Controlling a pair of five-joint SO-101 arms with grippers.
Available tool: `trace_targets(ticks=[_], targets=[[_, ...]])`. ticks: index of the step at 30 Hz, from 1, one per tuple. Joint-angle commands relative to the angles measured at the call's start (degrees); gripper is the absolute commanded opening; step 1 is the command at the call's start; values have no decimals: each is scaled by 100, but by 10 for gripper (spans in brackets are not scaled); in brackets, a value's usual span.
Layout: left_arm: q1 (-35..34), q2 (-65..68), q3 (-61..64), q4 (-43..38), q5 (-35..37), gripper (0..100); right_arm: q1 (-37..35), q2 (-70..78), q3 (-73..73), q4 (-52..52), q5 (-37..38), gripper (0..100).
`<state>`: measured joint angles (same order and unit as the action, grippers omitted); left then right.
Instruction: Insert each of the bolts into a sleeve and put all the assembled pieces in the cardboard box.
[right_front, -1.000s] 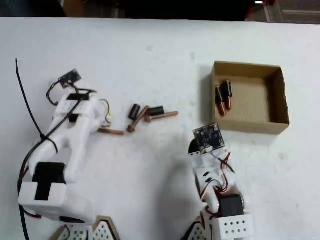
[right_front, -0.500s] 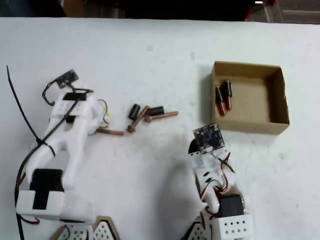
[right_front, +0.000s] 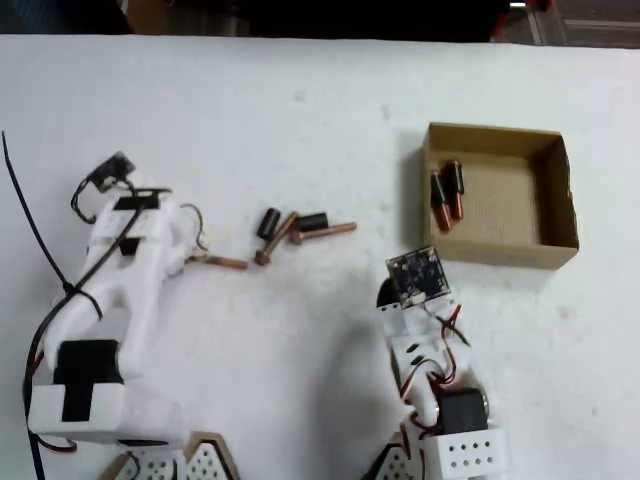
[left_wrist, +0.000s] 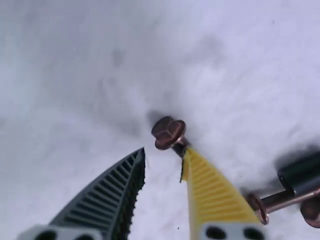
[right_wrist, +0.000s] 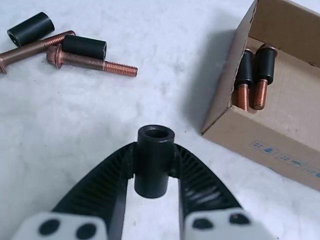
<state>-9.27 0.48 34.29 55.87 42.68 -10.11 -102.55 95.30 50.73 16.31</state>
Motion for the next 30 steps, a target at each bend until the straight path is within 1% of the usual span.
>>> trace_targets(ticks=[1,12,24,27,30], targets=[[-57,-251,-26,-176,88,149,-57,-57,9,-154,-18,17],[-66,-251,0,-510,185,150,-66,-57,26,-154,-18,17],[-31,-303,-44,-510,202,151,-66,-57,26,-154,-9,18],[-31,-312,-149,-325,211,151,-66,-57,26,-154,-9,18],[-31,-303,-527,246,211,151,-66,-57,26,-154,-9,18]])
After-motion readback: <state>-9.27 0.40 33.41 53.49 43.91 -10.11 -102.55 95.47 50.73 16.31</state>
